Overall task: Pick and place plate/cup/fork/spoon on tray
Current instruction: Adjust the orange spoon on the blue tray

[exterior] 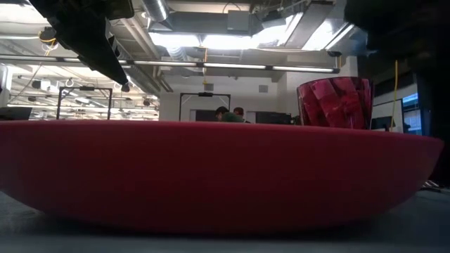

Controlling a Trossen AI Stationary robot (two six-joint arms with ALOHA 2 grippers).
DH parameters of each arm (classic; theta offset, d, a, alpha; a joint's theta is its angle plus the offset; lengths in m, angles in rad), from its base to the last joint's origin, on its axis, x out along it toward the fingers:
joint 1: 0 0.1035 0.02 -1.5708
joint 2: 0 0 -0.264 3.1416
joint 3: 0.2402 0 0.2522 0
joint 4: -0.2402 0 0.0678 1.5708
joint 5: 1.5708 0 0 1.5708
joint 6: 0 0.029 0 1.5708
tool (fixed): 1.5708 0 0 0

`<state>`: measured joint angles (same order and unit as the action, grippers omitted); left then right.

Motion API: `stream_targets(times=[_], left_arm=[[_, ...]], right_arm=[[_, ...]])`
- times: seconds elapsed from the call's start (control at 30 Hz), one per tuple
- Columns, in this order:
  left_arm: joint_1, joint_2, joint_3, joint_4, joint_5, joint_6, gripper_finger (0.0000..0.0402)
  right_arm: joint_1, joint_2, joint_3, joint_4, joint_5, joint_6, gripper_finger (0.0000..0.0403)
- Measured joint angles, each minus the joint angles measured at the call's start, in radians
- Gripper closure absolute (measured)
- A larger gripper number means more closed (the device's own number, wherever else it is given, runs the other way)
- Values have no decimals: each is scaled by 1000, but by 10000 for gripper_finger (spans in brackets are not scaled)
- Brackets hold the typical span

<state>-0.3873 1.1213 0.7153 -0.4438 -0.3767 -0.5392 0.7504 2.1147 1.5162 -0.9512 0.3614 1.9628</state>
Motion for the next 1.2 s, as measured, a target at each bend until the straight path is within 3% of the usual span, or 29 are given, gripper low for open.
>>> stream_targets(times=[0.4, 1.2], left_arm=[[0, 0, 0, 0, 0, 0, 347], [0, 0, 0, 0, 0, 0, 347]], right_arm=[[-6, -35, -86, 26, 12, 49, 398], [21, -37, -88, 26, 12, 127, 397]])
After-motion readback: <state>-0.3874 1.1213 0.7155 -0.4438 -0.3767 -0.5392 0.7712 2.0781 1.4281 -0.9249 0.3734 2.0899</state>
